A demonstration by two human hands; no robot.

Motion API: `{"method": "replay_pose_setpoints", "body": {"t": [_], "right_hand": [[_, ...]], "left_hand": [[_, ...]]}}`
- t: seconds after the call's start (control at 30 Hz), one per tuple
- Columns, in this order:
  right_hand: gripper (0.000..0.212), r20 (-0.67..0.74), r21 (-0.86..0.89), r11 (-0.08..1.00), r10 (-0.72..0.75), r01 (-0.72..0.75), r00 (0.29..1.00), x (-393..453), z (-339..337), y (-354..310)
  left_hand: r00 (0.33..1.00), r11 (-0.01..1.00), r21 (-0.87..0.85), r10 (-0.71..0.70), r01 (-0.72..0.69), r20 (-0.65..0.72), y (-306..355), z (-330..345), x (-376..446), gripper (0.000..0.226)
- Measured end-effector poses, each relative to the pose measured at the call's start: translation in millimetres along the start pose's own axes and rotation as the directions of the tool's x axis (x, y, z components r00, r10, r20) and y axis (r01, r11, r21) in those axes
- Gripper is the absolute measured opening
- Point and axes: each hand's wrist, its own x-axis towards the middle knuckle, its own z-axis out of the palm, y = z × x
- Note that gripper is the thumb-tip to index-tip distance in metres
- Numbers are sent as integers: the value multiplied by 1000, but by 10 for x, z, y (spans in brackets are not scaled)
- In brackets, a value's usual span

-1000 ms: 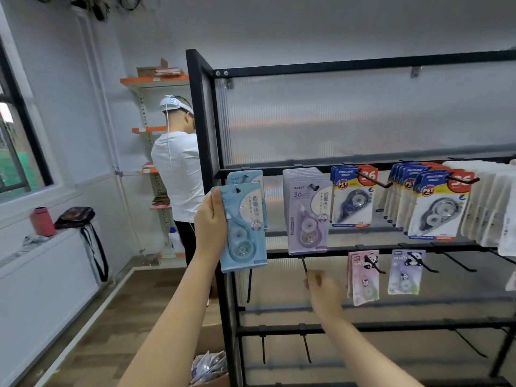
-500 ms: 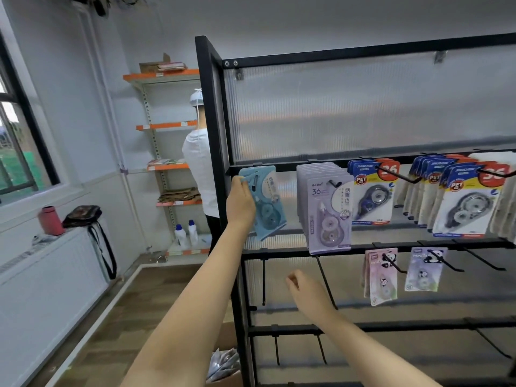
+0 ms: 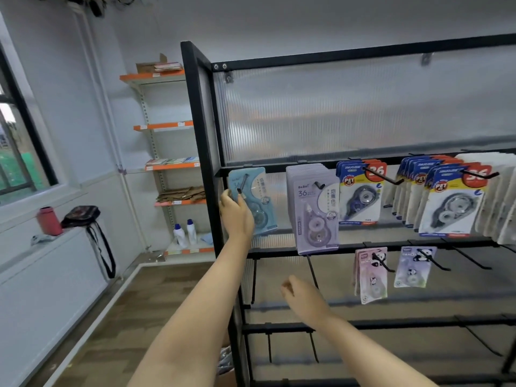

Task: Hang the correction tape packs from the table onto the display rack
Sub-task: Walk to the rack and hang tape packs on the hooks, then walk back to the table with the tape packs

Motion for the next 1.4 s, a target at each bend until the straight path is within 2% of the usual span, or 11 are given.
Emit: {"method": "replay_pose_setpoints", "body": {"t": [0.13, 0.23, 0.37, 0.5, 0.6, 0.7, 0.77, 0.9, 1.0, 1.17, 1.4], "right_hand": [[23, 72, -67, 998, -11, 16, 997, -141, -86, -8], [23, 111, -155, 987, -28, 45, 993, -210, -117, -145], [28, 164, -311, 930, -149, 195, 975, -320, 5, -544], [28, 236, -344, 842, -352, 416, 906, -537, 358, -1121], [29, 326, -327, 756, -473, 567, 819, -805, 759, -1697], [31, 418, -264, 677, -562, 687, 714, -1221, 1218, -2338], [32, 486, -200, 612, -616, 765, 620, -1550, 1540, -2789], [37, 574, -61, 487, -697, 871, 430, -2298, 2167, -3729], [41, 615, 47, 397, -735, 917, 287, -2925, 2576, -4395], [46, 649, 169, 271, -754, 948, 100, -3922, 3279, -5268], [41, 704, 259, 147, -706, 955, -82, -4869, 4170, -5928]], "left_hand": [[988, 969, 218, -137, 118, 75, -305, -95, -515, 42], [955, 886, 456, -203, 85, 216, -458, -295, -946, 41], [923, 670, 738, -225, -87, 313, -520, -798, -1369, 37], [910, 398, 909, -318, -126, 265, -509, -1601, -1612, 39], [924, 223, 973, -356, -63, 142, -495, -2395, -1787, 44], [910, 130, 989, -416, 71, -10, -512, -3297, -2040, 45], [888, 87, 978, -439, 190, -134, -543, -3927, -2246, 44], [801, 23, 903, -471, 429, -369, -530, -5168, -2770, 36], [714, -126, 845, -479, 519, -510, -485, -6040, -3215, 32], [647, -303, 783, -443, 544, -621, -458, -7277, -3964, 37], [487, -350, 660, -467, 664, -738, -699, -8499, -4658, 43]]}}
